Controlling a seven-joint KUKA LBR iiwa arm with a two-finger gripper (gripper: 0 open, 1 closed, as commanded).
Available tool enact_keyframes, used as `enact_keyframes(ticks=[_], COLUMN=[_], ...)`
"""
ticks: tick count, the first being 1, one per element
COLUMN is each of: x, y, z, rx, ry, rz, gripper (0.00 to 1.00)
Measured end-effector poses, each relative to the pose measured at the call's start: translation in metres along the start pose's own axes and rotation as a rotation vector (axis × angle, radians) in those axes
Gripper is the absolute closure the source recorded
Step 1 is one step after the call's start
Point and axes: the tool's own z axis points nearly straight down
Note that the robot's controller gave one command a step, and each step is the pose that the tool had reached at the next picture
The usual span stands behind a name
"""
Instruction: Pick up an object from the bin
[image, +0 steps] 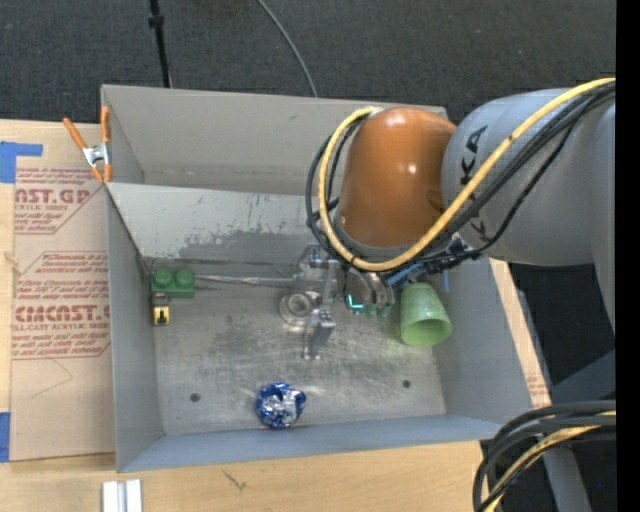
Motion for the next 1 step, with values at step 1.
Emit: enact_keyframes(ticks=[1], x=[0.0071], y=[-0.0294], z=[0.1222], rx=[0.0], ry=[-0.017], rz=[-0.336], gripper=[0.0])
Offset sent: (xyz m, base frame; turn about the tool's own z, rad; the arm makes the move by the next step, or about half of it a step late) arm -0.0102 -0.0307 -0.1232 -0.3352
